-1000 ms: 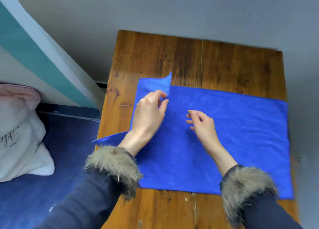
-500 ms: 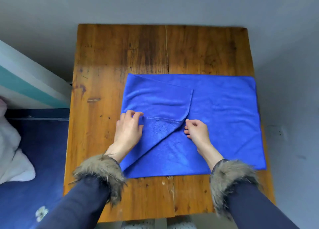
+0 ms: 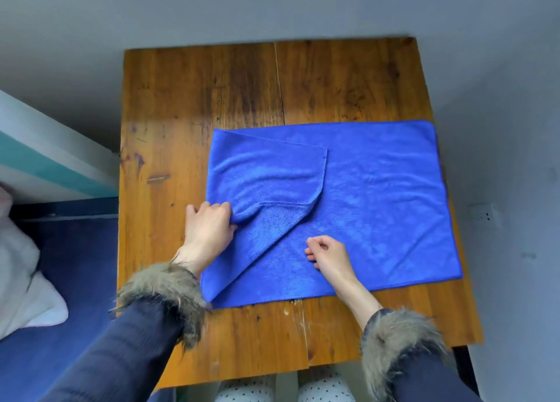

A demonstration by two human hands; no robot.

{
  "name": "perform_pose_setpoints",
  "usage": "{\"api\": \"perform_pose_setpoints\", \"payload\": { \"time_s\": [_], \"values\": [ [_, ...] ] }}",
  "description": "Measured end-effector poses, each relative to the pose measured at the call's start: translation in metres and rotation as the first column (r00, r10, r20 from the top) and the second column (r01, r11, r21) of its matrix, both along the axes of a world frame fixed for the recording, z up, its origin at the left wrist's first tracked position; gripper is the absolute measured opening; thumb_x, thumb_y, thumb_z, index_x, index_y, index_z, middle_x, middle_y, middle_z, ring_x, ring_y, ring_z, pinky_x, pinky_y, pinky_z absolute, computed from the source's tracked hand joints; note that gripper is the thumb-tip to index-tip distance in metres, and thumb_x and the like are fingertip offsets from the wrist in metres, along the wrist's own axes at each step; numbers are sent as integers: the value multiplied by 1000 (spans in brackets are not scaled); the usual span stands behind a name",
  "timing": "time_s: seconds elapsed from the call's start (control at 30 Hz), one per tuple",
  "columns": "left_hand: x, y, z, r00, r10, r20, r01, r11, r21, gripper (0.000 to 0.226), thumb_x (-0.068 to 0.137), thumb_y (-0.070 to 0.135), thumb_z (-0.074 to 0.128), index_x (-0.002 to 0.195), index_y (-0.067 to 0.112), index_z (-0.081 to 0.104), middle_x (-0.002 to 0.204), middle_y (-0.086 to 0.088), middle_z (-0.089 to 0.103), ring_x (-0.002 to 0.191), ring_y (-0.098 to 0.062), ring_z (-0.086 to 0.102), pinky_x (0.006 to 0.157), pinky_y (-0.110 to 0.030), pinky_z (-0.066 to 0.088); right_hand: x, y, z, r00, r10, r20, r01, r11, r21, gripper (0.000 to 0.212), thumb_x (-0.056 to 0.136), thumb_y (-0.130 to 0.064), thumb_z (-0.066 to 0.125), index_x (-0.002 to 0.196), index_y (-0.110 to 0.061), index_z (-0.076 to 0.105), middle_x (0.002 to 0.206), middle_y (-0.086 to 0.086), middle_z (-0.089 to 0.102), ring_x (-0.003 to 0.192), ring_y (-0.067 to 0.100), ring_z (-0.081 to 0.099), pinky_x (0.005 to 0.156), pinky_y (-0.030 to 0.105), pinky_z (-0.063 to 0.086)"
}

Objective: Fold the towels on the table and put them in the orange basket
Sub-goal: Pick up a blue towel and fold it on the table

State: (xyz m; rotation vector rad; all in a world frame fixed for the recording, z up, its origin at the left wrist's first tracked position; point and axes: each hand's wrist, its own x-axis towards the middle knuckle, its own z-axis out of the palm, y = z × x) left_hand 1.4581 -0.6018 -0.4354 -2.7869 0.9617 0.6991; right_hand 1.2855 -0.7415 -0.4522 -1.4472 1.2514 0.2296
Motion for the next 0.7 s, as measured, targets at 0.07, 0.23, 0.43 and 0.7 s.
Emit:
{"api": "perform_pose_setpoints", "payload": {
  "time_s": [0.07, 0.23, 0.43, 0.7],
  "values": [
    [-11, -10, 13, 981, 148, -127, -158, 985, -74, 14, 86, 27, 55, 86, 13, 52, 93, -7, 63, 91, -31, 54, 66, -33, 36, -5, -4, 1, 1000, -19, 22, 19, 1000, 1, 20, 93, -23, 51, 74, -22, 57, 82, 3, 64, 72, 14, 57, 68, 30, 45],
    [-60, -57, 34, 640, 332, -693, -614, 763, -202, 29, 83, 21, 65, 70, 12, 42, 66, -2, 40, 59, -15, 45, 55, -30, 53, -23, -14, 7, 989, -88, 120, 87, 996, 10, 19, 94, -22, 51, 78, -22, 60, 82, 2, 66, 68, 8, 61, 64, 20, 46],
    [-106, -102, 29, 466, 81, -881, -498, 848, -185, 26, 92, 19, 55, 116, 9, 53, 96, -4, 61, 86, -12, 61, 75, -29, 52, -72, -43, 12, 919, -385, 87, 373, 919, 126, 30, 99, -34, 37, 96, -15, 60, 85, 3, 65, 76, 16, 62, 65, 26, 48],
    [-68, -85, 6, 979, -180, -93, 107, 848, -519, 32, 91, -1, 46, 120, 4, 57, 116, -16, 58, 106, -36, 51, 87, -43, 43, -72, -48, 0, 979, -194, 59, 201, 965, -167, 46, 87, -33, 63, 126, -15, 48, 110, 0, 54, 91, 17, 56, 88, 34, 47]
  ]
}}
